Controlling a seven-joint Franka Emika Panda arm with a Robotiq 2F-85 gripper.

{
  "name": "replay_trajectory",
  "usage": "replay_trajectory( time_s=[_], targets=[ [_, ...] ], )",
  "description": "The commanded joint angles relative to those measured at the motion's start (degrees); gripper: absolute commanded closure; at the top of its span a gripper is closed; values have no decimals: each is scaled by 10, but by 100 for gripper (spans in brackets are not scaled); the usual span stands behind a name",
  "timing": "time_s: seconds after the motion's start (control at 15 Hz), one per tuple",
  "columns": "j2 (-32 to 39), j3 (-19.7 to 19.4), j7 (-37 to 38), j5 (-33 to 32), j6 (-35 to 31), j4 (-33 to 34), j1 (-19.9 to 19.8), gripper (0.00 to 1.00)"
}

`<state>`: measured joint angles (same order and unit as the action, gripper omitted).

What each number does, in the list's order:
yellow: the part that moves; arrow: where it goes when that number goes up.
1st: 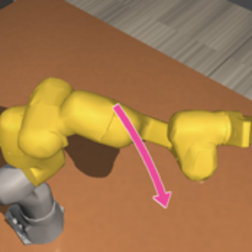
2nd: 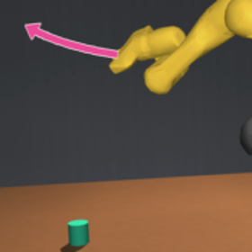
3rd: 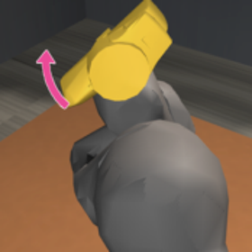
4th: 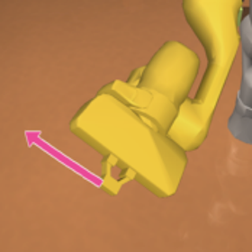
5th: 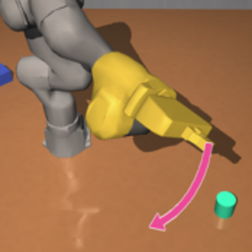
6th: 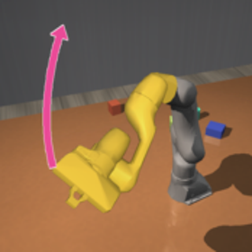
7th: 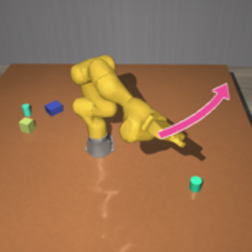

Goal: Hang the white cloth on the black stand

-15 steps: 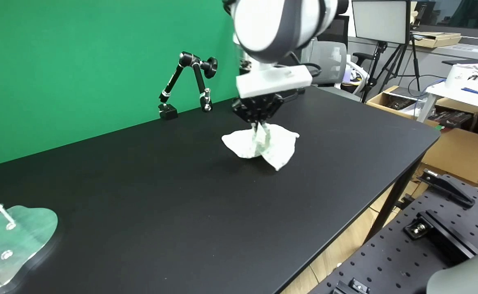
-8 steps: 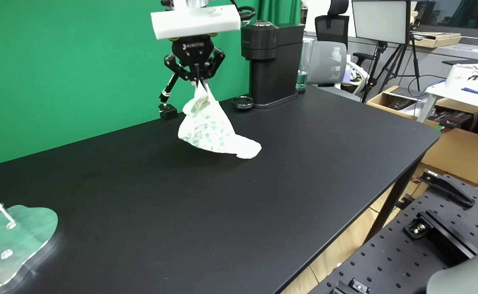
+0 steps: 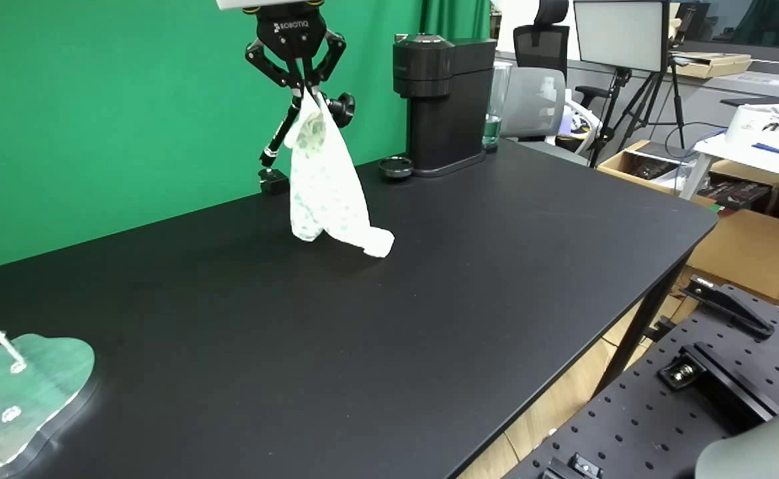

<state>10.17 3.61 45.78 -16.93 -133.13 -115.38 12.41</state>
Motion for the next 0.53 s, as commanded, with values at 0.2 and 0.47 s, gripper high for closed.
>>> replay_trajectory(
  time_s=[0.2,0.47],
  targets=[
    [78,-31,125,-79,10,60,13,100],
    [120,-55,175,-98,5,87,15,100]
  ],
)
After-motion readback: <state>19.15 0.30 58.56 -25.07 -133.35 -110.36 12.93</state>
